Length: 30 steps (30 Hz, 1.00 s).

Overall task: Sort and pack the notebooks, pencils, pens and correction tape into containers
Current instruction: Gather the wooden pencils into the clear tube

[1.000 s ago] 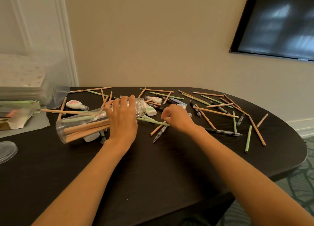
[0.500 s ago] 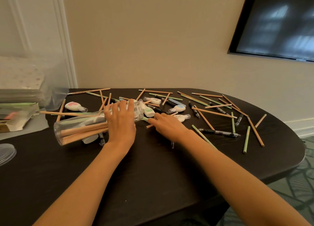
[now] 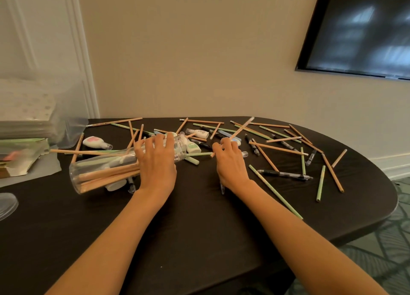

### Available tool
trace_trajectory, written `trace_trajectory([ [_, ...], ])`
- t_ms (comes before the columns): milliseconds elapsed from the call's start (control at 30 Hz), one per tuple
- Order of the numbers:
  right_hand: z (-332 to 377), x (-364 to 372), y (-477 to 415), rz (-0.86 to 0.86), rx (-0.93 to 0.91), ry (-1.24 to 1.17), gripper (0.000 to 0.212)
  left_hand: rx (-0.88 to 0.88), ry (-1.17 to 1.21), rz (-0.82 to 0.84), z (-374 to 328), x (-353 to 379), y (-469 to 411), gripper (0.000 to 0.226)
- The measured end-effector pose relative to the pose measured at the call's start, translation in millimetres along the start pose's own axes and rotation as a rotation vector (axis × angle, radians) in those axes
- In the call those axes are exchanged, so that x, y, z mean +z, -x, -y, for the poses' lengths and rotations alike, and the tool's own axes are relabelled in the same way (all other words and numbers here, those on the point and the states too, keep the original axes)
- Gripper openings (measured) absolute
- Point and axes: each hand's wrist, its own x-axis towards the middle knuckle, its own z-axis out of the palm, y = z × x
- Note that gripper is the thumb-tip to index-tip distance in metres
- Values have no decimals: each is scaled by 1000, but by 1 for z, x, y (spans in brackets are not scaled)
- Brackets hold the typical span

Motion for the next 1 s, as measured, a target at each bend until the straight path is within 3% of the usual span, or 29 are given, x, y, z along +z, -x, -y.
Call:
trace_trajectory([
  [100,1,-3,-2,-5,40,-25,51,6,6,14,-2,-3,0,68],
  [333,27,-16,-19,7,-128,-40,66,-17,51,28,0,-11,-4,67],
  [500,48,-23,-33,-10,-434,-74,52,-44,111,-3,9,-14,-4,67],
  [733,65,-51,-62,1,-489,118,38,-157,163,-11,30,-23,-19,68],
  [833,72,-56,-71,-10,-505,30,42,-187,168,6,38,-26,-24,68],
  [1000,89,-59,-77,141,-464,-210,56,-241,216,11,46,-35,-35,68],
])
